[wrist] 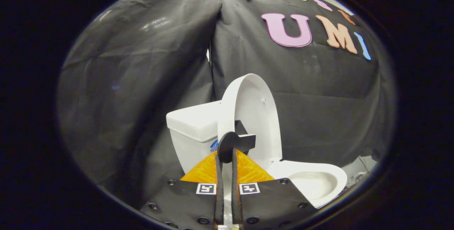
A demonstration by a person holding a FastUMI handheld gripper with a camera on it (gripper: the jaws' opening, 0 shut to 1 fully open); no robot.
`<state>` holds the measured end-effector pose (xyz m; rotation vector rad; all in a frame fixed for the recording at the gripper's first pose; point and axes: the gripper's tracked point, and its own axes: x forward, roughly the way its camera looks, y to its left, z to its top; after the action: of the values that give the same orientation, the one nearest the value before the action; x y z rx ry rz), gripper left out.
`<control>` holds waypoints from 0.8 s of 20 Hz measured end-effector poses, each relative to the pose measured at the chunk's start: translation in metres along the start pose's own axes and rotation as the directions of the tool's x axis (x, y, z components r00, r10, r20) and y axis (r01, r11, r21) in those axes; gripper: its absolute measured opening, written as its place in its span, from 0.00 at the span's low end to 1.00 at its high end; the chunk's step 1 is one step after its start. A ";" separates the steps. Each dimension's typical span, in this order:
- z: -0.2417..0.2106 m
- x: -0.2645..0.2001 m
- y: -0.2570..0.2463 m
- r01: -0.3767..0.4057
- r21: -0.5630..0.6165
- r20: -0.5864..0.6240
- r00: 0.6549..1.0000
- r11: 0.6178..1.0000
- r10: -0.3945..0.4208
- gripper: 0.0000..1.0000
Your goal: Open the toilet lid.
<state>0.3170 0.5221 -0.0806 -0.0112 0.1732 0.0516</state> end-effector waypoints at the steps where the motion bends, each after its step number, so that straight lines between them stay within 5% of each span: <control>1: -0.001 0.003 0.006 -0.028 0.011 -0.003 1.000 1.000 0.028 0.14; 5: -0.002 0.001 0.006 -0.044 0.025 -0.014 0.999 0.999 0.045 0.19; 16: 0.007 -0.006 -0.003 -0.036 0.047 0.021 0.999 0.998 0.035 0.80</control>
<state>0.3127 0.5190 -0.0723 0.0396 0.1544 0.0832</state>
